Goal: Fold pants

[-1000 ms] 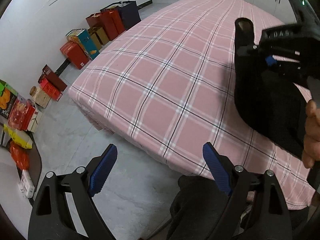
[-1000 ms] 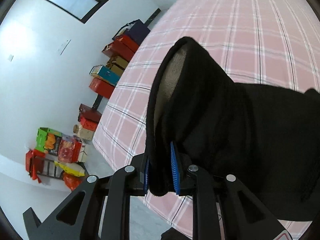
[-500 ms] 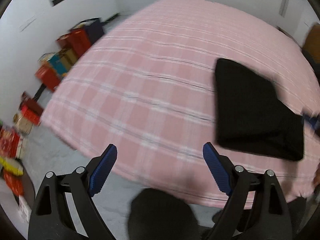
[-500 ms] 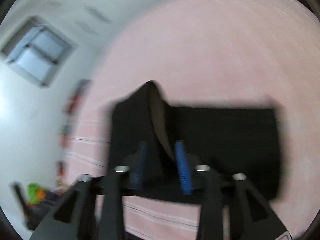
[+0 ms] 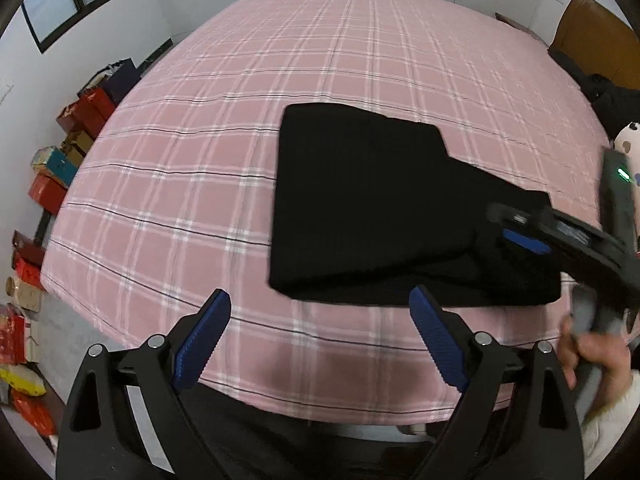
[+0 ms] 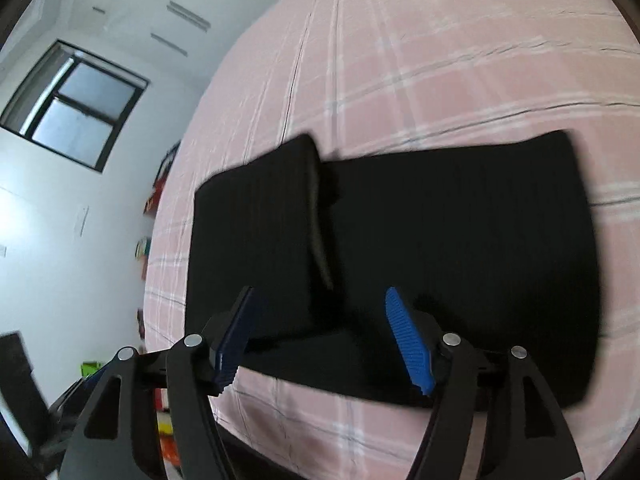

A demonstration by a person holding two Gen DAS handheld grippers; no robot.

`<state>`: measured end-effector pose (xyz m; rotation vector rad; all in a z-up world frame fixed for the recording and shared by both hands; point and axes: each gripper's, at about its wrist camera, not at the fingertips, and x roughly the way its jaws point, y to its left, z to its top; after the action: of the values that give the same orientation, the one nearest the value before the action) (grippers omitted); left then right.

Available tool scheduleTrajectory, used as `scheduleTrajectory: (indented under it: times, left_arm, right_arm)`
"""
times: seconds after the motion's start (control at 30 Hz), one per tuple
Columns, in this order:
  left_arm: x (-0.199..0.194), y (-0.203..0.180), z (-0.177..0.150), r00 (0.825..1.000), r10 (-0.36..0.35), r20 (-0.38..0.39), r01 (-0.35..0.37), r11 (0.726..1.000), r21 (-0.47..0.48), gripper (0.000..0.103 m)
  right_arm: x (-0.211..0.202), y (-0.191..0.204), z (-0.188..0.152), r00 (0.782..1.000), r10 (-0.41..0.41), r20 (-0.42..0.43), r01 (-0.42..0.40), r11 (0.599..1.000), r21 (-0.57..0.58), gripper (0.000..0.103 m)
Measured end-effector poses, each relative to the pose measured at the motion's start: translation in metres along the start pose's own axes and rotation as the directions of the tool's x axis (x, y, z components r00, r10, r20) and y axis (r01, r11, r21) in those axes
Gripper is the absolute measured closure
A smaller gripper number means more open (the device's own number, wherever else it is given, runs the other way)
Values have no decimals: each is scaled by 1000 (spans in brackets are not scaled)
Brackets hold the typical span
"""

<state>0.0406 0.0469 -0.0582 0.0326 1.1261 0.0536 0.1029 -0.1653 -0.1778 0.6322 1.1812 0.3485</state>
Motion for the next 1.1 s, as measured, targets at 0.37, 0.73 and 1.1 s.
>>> scheduleTrajectory:
  times: [0.37,0.73,1.1]
  left_arm:
    - [4,51,-7,998,61,-12,-62,996,-65,14]
    - [12,14,-8,1000,-2,-14,2,1000,-16,13]
    - [16,6,-2,997,61,-44,-60,998,26,13]
  right_arm:
    - [-26,55,-10,995,13,96,0,990,-139,77]
    - [-91,-52,-36,991,-107,79,105,994,35,82]
    - [13,2,4,997,-80,-11,79,994,-72,50]
